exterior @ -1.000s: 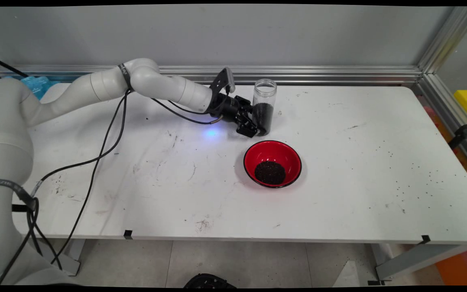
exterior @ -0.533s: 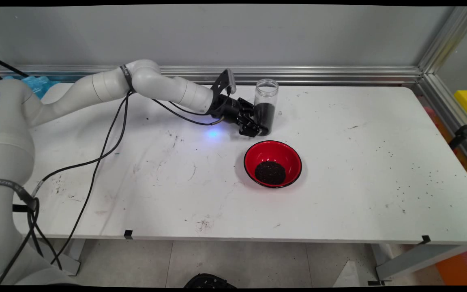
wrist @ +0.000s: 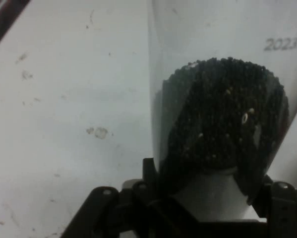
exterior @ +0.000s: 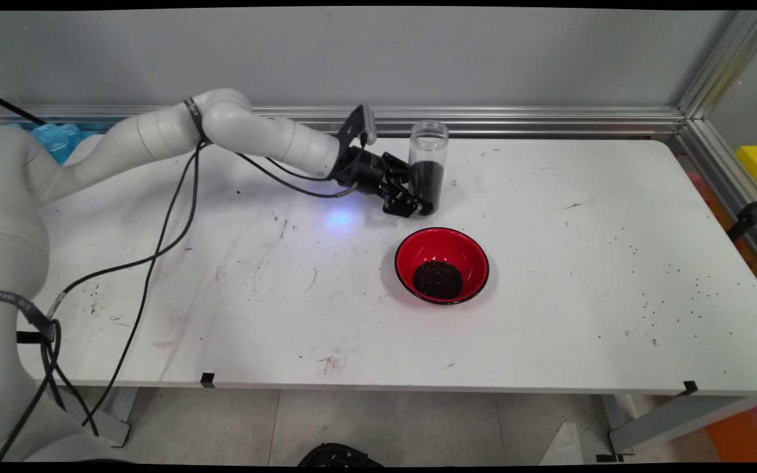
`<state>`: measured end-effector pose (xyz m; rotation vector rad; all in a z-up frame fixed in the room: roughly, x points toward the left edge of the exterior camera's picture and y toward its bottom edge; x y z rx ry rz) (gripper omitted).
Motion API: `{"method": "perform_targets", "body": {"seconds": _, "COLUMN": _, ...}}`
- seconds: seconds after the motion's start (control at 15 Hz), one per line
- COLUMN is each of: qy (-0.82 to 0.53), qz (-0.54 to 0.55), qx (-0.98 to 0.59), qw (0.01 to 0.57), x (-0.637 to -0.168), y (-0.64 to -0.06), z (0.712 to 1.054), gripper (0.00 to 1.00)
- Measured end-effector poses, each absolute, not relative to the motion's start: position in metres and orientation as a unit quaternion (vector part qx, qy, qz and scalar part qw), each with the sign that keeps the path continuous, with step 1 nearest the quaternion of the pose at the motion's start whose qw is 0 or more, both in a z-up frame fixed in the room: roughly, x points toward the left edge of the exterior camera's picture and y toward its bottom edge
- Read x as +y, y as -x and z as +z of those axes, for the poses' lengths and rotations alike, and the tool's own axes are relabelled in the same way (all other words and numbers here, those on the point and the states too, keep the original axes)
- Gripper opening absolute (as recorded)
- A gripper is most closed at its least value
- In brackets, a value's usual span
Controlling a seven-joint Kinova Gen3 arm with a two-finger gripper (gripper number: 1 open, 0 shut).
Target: Pour the black seasoning powder in the red bowl
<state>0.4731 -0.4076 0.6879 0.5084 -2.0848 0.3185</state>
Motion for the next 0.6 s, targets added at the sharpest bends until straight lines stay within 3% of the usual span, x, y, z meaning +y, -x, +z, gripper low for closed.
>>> {"method": "perform_targets", "body": {"seconds": 0.6, "qy": -0.177, "qz": 0.17, "qx": -0.85, "qw": 0.467, "x": -0.391, "y": -0.503, "z": 0.735, "gripper": 0.0}}
